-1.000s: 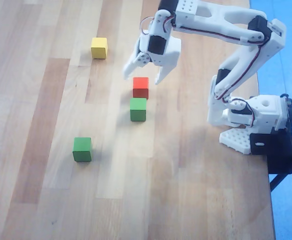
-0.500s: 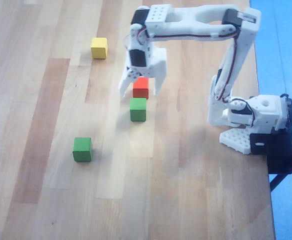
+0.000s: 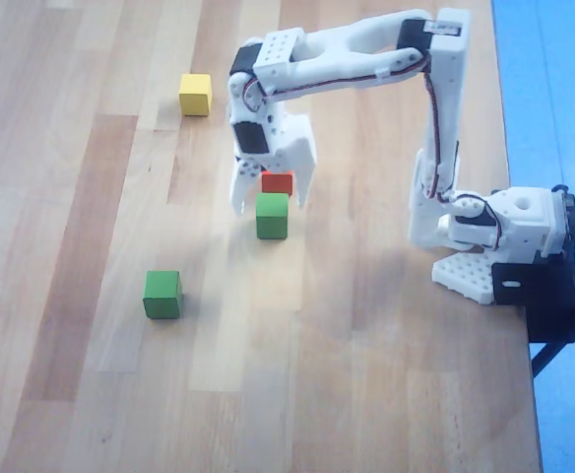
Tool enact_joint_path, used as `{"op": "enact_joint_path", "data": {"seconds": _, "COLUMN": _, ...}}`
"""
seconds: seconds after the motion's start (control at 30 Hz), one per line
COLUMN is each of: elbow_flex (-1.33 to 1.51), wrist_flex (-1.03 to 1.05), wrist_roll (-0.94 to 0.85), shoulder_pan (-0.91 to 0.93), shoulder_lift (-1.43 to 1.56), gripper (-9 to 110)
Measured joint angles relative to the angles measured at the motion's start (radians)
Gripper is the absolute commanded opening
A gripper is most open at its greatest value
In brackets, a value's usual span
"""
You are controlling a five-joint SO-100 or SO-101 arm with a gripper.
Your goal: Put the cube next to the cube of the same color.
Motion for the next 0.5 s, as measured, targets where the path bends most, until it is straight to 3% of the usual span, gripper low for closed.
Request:
{"op": "enact_joint_path", "data": {"seconds": 0.37, "elbow_flex": -0.003, "wrist_flex": -0.087, "wrist_roll": -0.005, "shoulder_pan": 0.0, "shoulder_lift": -0.094, "gripper": 29}}
{"op": "enact_joint_path", "data": {"seconds": 0.5, "elbow_flex": -0.009, "wrist_flex": -0.11, "wrist_roll": 0.014, "shoulder_pan": 0.0, "shoulder_lift": -0.095, "gripper": 19}}
